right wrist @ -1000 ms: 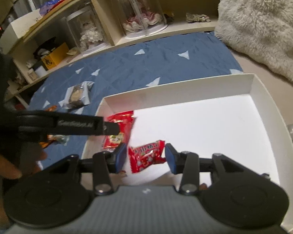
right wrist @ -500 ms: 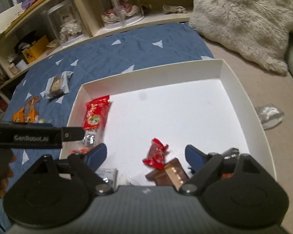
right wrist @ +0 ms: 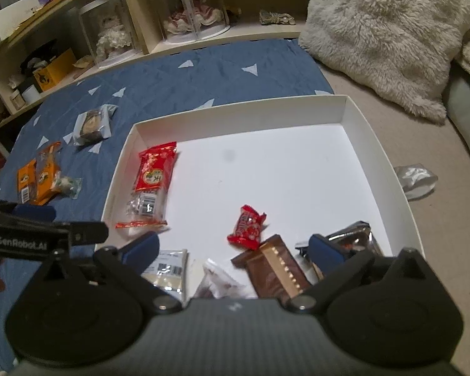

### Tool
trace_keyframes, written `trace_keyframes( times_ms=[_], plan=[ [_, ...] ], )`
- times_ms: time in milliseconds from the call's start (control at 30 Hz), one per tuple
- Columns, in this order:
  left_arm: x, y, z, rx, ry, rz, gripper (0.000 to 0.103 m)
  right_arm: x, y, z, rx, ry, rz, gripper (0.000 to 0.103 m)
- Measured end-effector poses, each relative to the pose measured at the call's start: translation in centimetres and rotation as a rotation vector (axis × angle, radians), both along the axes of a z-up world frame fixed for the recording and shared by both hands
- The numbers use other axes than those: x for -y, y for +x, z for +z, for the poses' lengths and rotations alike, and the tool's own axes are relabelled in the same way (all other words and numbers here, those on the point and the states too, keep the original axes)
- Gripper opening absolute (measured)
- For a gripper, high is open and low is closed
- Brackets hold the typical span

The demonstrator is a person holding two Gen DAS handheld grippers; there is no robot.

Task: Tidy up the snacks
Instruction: 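Move both tools back over the remaining snacks on the quilt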

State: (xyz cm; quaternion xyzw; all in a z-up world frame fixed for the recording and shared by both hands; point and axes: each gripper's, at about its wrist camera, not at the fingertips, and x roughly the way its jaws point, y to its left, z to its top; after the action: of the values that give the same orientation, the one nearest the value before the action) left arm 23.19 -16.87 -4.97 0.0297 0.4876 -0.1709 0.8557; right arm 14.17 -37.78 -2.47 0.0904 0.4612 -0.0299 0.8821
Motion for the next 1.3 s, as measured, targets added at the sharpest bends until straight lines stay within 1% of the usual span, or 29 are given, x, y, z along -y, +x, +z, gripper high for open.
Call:
trace_keyframes(
  times_ms=[233,333,533,733,1000,1167,1300],
  plan=[
    [-1.8,-0.9,0.3,0.007,-0.019,0.025,0.103,-0.5,-0.9,0.1,0.010,-0.009,0.003,0.102],
    [-2.7,-1.1,0.3,0.002,-0.032,0.043,0.103,-0.8,-1.2,0.2,0.028,-0.023,-0.006,0.103],
    [-5.0,-1.2,0.6,0.010,-0.034,0.064,0.103,-1.3,-1.4,0.2,0.037,-0.030,-0.017,0.103],
    [-8.0,-1.0,0.7,0.019,-0.022,0.102,0.103,-2.2,-1.1,0.0,0.039,-0.043,0.001,0.103],
    [-13.5,-0.7,1.2,0.026,-0.003,0.183,0.103,-3.8,-0.2,0.2,0.086,0.010,0.028,0.103],
    [-16.8,-0.4,1.3,0.029,-0.012,0.248,0.103,-5.7,0.4,-0.1,0.093,0.001,0.075,0.103],
    [-19.1,-0.1,0.9,0.026,-0.029,0.303,0.103,-7.2,0.8,-0.1,0.120,0.027,0.108,0.103]
  ],
)
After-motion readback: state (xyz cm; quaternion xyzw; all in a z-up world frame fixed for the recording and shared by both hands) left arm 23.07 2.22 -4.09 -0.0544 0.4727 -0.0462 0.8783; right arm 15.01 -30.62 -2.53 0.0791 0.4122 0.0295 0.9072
